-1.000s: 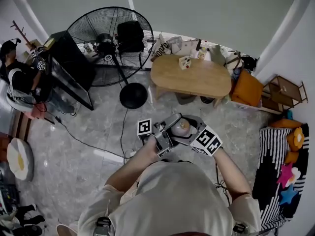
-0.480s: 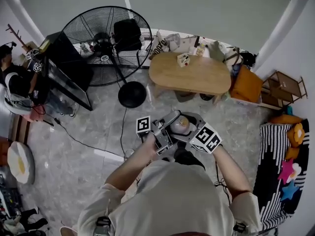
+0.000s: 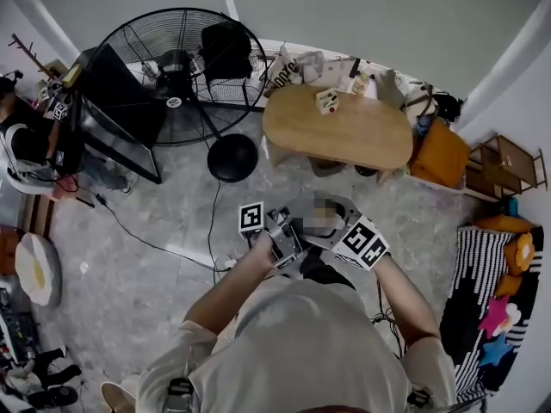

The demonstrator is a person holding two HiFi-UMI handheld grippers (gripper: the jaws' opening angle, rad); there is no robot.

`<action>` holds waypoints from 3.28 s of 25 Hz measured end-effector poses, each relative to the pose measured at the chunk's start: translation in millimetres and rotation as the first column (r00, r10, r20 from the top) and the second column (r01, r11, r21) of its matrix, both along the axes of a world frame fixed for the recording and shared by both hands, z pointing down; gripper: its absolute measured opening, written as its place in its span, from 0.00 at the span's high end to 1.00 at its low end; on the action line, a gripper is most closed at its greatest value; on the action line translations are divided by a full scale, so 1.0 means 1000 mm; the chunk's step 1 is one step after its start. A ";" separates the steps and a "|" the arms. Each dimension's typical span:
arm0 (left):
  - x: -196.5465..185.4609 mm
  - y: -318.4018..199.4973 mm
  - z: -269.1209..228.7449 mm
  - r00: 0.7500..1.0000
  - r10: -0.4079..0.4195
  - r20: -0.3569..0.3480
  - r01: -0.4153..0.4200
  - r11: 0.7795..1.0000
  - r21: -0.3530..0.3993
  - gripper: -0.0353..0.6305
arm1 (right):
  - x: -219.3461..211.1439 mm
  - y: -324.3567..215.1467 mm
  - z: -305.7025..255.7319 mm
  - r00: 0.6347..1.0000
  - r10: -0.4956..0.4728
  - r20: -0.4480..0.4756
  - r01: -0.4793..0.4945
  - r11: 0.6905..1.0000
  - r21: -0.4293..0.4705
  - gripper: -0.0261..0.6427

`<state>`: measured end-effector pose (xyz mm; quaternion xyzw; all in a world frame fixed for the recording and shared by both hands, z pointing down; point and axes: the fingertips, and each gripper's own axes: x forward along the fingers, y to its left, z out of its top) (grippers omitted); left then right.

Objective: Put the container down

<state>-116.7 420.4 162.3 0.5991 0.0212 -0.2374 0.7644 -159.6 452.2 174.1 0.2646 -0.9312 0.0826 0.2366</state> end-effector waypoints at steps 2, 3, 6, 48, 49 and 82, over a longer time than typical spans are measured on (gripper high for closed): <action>0.013 -0.018 0.003 1.000 -0.016 -0.001 0.016 1.000 -0.002 0.46 | 0.013 -0.017 0.003 1.000 -0.011 0.004 0.011 1.000 -0.005 0.37; 0.020 -0.027 0.004 1.000 -0.022 -0.002 0.022 1.000 -0.005 0.46 | 0.020 -0.025 0.004 1.000 -0.017 0.006 0.017 1.000 -0.006 0.38; 0.038 -0.055 0.006 0.999 -0.046 -0.002 0.046 0.999 -0.006 0.46 | 0.039 -0.051 0.006 0.999 -0.040 -0.003 0.040 0.999 -0.009 0.37; 0.088 -0.354 0.131 0.996 0.074 0.041 -0.069 0.991 -0.112 0.46 | 0.084 -0.354 0.124 0.997 0.075 0.030 -0.070 0.987 -0.145 0.38; 0.090 -0.358 0.135 0.997 0.071 0.039 -0.066 0.991 -0.120 0.46 | 0.085 -0.358 0.128 0.997 0.076 0.032 -0.070 0.985 -0.156 0.38; 0.166 -0.527 0.369 0.926 -0.308 0.218 0.351 0.916 -0.193 0.45 | 0.187 -0.530 0.362 0.951 -0.270 0.151 0.307 0.887 -0.346 0.38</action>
